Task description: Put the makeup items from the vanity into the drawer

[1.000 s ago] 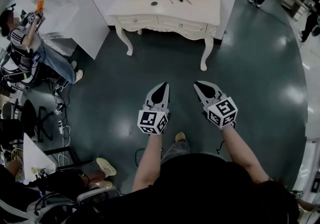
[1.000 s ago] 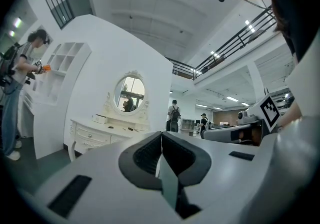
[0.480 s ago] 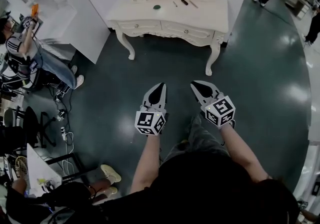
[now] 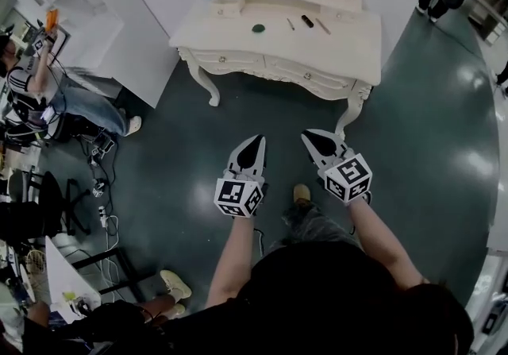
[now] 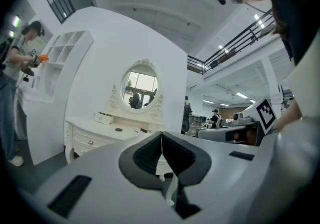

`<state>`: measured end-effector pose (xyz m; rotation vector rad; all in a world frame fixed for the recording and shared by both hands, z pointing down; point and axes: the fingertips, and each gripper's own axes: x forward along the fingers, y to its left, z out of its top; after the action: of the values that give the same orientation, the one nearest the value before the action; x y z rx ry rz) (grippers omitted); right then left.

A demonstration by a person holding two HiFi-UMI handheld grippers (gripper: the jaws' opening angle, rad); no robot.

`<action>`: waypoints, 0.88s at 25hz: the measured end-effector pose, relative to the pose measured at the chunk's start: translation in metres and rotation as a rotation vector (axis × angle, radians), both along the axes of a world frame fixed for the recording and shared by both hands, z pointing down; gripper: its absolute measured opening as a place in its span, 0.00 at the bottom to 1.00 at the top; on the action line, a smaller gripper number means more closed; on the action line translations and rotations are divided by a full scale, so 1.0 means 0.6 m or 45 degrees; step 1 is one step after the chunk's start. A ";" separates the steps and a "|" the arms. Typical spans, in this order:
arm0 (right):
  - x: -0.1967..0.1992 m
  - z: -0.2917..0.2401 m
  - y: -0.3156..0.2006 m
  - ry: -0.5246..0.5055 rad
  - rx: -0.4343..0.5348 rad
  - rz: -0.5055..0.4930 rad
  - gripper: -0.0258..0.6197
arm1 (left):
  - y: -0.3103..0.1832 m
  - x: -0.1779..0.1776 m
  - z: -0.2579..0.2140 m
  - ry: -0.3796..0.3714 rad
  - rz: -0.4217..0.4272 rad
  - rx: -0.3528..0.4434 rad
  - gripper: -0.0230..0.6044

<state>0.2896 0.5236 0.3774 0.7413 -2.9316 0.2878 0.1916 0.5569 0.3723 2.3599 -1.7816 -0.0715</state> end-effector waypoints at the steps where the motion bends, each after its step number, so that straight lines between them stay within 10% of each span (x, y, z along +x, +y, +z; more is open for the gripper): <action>1: -0.007 0.000 -0.022 -0.001 -0.003 -0.017 0.08 | -0.023 -0.004 0.000 -0.002 -0.004 -0.003 0.06; 22: -0.147 0.022 -0.314 0.041 -0.042 -0.158 0.08 | -0.314 -0.123 0.020 0.011 -0.114 -0.020 0.06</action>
<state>0.2014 0.3353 0.3903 0.5515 -2.9190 0.3086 0.1178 0.3683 0.3841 2.2649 -1.8768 -0.0799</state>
